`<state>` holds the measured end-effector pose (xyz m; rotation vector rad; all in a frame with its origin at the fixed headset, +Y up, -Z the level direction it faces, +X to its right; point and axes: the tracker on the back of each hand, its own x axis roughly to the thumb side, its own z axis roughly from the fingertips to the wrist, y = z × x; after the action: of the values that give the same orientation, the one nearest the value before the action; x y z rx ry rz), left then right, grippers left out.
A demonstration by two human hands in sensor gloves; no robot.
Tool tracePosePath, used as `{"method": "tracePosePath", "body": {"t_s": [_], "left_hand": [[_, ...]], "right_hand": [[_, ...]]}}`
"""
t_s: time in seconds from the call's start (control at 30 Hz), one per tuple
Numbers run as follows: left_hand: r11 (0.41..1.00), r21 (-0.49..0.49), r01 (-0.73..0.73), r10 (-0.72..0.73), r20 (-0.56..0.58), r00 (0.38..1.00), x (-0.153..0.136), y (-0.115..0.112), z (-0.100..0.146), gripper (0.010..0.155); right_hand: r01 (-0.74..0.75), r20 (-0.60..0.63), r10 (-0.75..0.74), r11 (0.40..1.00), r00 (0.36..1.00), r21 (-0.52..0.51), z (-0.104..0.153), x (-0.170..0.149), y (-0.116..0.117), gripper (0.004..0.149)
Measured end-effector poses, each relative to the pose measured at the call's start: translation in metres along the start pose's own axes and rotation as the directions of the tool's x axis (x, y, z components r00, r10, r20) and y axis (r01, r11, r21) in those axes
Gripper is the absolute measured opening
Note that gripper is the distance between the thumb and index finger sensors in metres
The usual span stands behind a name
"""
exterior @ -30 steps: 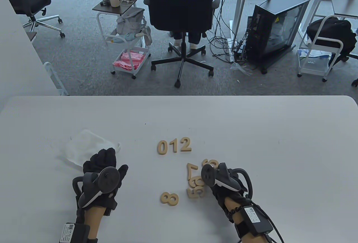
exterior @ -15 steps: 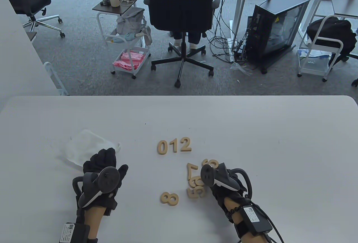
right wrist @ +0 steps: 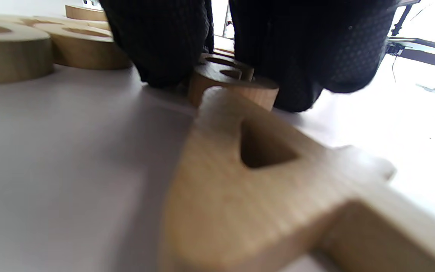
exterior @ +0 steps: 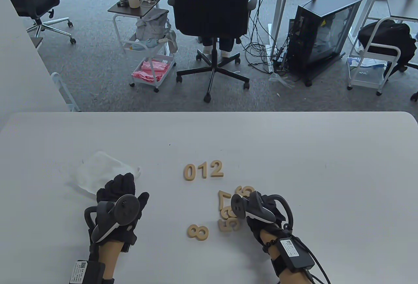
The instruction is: Empty bag and arrange number blocks in order
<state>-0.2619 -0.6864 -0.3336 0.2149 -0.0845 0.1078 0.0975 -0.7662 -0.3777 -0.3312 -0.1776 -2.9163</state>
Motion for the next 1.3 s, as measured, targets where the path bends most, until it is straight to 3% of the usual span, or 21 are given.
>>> {"method": "tracePosePath", "body": {"t_s": [0.33,0.5,0.73,1.13,1.3], "left_hand": [[1.0,0.009,-0.005,0.005,0.001,1.0,0.0,0.001,0.0,0.078],[1.0,0.016,-0.008,0.008,-0.003,1.0,-0.001,0.001,0.001,0.078],[1.0,0.018,-0.01,0.01,-0.008,1.0,-0.002,0.002,0.001,0.078],[1.0,0.025,-0.017,0.017,-0.009,1.0,-0.004,0.003,0.001,0.078],[0.999,0.028,-0.019,0.019,-0.01,1.0,-0.004,0.003,0.001,0.078]], "right_hand": [[-0.01,-0.019,0.009,0.999,1.0,-0.033,0.001,-0.001,0.0,0.045],[0.078,-0.037,-0.078,0.997,0.996,-0.019,0.004,-0.01,-0.004,0.051],[0.207,-0.045,-0.212,0.974,0.976,-0.092,0.012,-0.026,-0.021,0.051],[0.409,0.025,-0.414,0.885,0.91,-0.221,0.025,-0.048,-0.036,0.053],[0.523,0.048,-0.528,0.818,0.848,-0.24,0.029,-0.059,-0.036,0.056]]}}
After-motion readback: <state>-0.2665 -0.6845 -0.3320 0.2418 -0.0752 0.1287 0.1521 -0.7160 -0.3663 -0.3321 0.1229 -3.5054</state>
